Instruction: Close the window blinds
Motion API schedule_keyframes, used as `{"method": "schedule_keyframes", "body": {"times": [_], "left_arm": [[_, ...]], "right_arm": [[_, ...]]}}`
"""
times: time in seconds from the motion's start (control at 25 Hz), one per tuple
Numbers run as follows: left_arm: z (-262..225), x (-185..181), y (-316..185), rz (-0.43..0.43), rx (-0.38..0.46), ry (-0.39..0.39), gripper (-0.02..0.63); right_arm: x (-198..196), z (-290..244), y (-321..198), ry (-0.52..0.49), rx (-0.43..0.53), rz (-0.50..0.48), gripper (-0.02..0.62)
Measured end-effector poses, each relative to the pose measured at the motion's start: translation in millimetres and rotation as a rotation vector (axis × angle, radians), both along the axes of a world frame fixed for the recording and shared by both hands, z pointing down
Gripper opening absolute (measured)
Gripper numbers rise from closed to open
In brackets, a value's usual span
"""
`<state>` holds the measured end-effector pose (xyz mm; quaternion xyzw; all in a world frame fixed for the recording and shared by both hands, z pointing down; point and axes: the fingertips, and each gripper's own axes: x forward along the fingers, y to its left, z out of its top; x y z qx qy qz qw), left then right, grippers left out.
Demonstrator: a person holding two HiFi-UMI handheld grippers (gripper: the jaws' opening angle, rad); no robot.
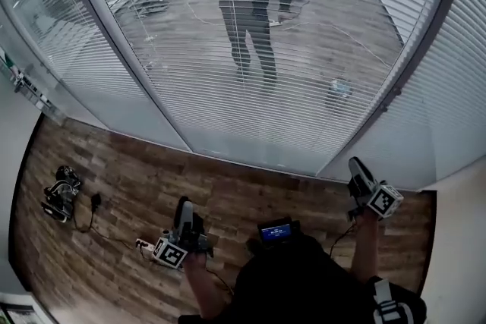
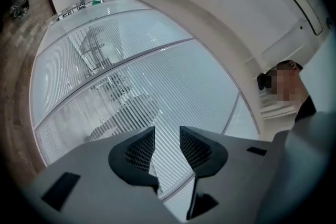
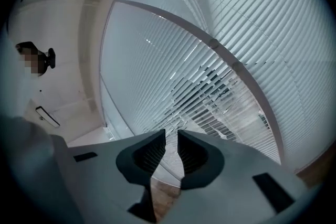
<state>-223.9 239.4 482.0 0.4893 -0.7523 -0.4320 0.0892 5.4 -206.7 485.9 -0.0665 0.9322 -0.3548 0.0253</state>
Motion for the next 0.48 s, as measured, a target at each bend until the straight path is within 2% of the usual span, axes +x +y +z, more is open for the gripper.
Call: {"method": "schedule_keyframes", "body": {"times": [0.16,0.32,0.48], "left_arm": [[25.3,-27.0,-13.1,0.051,-0.006,0.016,0.141],[32.7,-42.7,-40.6,0.094,-0.025,0.043,0.141],[31.4,-75.0,-50.6,0.116,-0.037,0.011,0.141]], "right_arm": [[9.5,34.1,0.0,0.089,0.021,0.065,0.058],[5.4,21.8,-11.3,0.108,0.069,0.103,0.058],[-23.0,31.2,-16.4,0.097,0.09,0.145,0.058]]}}
